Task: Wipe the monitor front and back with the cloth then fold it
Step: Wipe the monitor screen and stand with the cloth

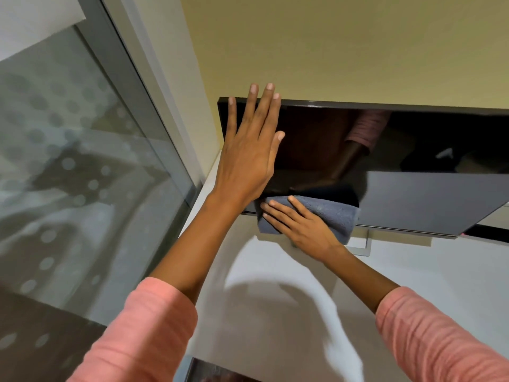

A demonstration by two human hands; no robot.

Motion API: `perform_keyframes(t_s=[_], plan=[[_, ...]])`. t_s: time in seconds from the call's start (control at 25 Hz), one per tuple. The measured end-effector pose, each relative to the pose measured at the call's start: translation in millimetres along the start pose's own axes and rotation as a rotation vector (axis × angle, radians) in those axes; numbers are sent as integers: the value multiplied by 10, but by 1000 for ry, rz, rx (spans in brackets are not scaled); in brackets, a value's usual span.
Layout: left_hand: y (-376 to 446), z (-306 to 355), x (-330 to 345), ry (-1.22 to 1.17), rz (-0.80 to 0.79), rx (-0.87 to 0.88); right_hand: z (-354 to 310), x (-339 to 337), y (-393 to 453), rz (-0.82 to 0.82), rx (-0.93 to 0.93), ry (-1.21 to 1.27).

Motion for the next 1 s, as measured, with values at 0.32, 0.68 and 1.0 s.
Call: perform_keyframes(t_s=[0.32,0.68,1.0], plan=[[118,259,30,-49,-28,22,445,302,-1103,-99,101,26],[111,370,47,-85,-40,-2,942,-197,-877,59,286,8],[90,348,27,-66,-50,14,538,231,-1048,-8,130,43]])
Point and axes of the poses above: each hand's wrist, its own y-axis towards the middle knuckle, its own x-axis out of the palm, z = x × y, the point moved 10 cm from there along y, towards the middle knuckle, and after that the axes turned 4 degrees about -z, right-handed, at the moved point
